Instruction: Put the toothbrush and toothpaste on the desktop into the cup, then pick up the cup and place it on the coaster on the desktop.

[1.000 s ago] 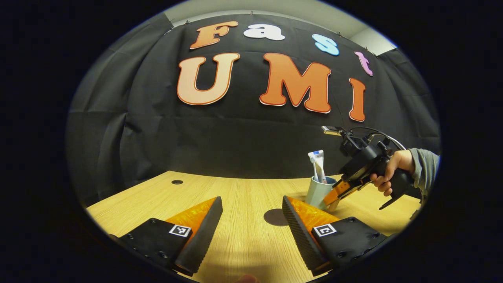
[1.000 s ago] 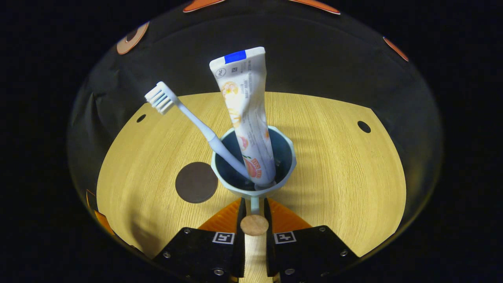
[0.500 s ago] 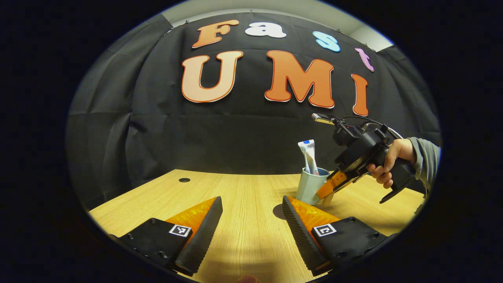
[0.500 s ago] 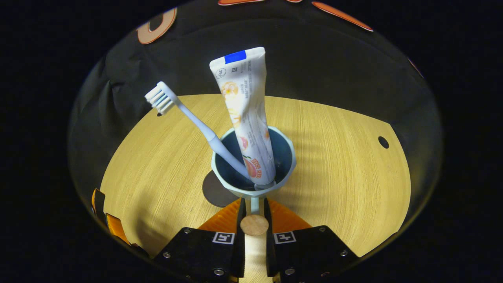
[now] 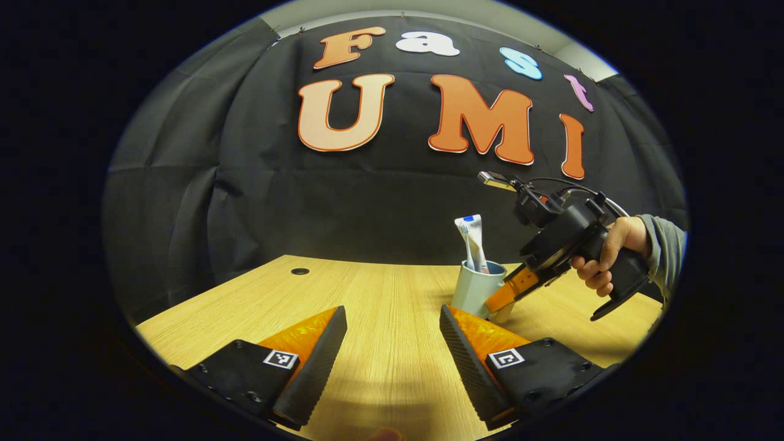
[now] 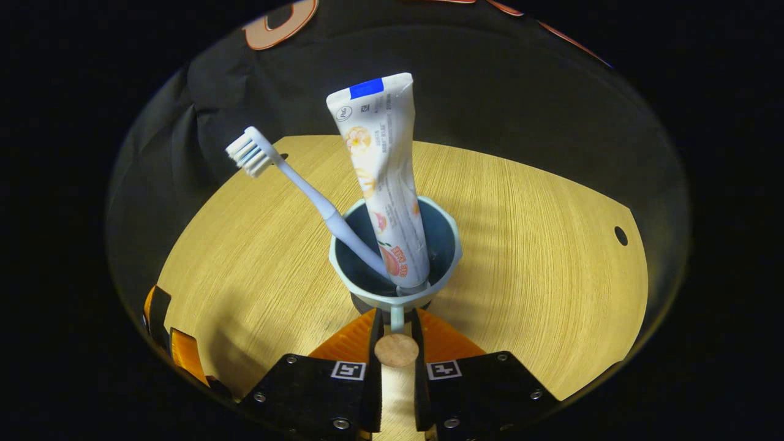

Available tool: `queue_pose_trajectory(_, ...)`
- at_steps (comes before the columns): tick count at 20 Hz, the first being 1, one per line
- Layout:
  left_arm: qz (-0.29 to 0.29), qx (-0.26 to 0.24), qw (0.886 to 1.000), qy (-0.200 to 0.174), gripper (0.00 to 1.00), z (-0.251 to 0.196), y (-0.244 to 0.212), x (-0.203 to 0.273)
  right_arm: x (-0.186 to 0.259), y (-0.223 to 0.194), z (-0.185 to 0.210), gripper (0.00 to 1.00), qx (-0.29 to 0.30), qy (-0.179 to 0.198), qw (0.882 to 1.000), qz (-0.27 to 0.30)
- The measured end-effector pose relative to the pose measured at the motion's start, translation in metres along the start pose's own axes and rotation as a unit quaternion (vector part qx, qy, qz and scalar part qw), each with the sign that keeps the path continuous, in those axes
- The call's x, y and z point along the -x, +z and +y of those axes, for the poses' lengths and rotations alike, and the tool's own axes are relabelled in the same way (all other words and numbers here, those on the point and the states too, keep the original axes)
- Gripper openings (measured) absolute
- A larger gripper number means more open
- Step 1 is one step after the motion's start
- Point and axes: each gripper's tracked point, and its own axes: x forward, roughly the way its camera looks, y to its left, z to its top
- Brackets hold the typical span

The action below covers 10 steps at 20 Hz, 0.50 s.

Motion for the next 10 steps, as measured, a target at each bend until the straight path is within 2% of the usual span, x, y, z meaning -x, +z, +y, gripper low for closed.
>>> queue_pose_trajectory(6, 0.010, 0.004, 1.000, 0.004, 0.97, 0.001, -0.009, -0.002, 0.005, 0.003, -0.003, 0.22, 0.010, 0.007, 1.000, 0.010)
queue_pose_trajectory(7, 0.012, 0.004, 1.000, 0.004, 0.97, 0.002, -0.010, -0.003, 0.005, 0.002, -0.002, 0.23, 0.012, 0.008, 1.000, 0.006)
queue_pose_trajectory(8, 0.015, 0.004, 1.000, 0.005, 0.97, 0.000, -0.012, -0.003, 0.010, 0.005, -0.002, 0.30, 0.013, 0.012, 1.000, -0.004)
queue_pose_trajectory(10, 0.021, 0.004, 1.000, 0.005, 0.97, 0.000, -0.014, -0.003, 0.021, 0.011, -0.002, 0.33, 0.011, 0.020, 1.000, -0.016)
